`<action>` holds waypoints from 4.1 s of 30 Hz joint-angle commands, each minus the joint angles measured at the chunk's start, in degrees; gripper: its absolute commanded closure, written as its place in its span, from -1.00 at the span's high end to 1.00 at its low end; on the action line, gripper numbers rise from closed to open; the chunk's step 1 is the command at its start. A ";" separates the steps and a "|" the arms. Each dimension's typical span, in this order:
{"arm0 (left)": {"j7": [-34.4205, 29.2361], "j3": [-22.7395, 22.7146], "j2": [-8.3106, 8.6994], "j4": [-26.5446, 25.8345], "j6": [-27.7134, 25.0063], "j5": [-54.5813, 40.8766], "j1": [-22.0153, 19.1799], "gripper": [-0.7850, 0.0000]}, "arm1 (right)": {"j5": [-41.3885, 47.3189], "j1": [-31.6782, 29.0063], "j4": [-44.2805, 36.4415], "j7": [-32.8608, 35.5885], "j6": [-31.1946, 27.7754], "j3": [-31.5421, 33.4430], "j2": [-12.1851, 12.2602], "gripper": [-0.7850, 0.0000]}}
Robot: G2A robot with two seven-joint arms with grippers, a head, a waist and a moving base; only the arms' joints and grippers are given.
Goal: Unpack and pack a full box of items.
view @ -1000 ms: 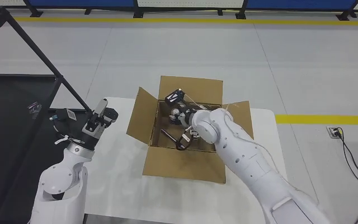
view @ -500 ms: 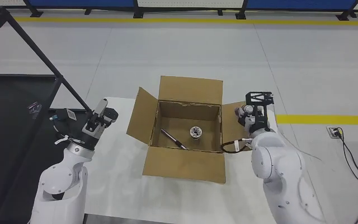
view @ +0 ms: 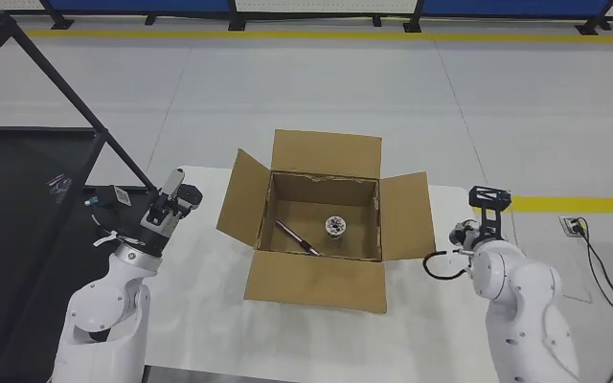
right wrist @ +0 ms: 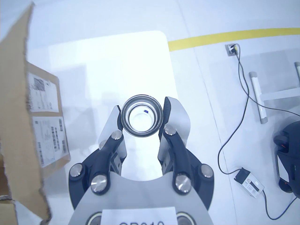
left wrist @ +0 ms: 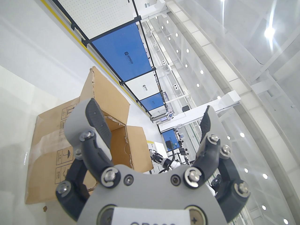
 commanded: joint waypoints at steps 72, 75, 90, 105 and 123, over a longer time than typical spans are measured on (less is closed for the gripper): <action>0.00 0.00 0.00 0.00 0.00 0.00 0.00 1.00 | 28.94 40.34 52.51 -6.58 -19.42 -46.74 -11.32 1.00; 0.00 0.00 0.00 0.00 0.00 0.00 0.00 1.00 | 29.82 42.00 59.62 -10.24 -17.97 -48.22 -13.05 1.00; 0.00 0.00 0.00 0.00 0.00 0.00 0.00 1.00 | 33.82 45.18 77.24 -21.94 -16.77 -49.96 -18.78 -0.13; 0.00 0.00 0.00 0.00 0.00 0.00 0.00 1.00 | 34.80 48.92 78.92 -25.82 -27.40 -48.85 -19.50 -1.00; 0.00 0.00 0.00 0.00 0.00 0.00 0.00 1.00 | 21.70 27.58 26.29 -16.70 -22.51 -32.87 -6.64 -1.00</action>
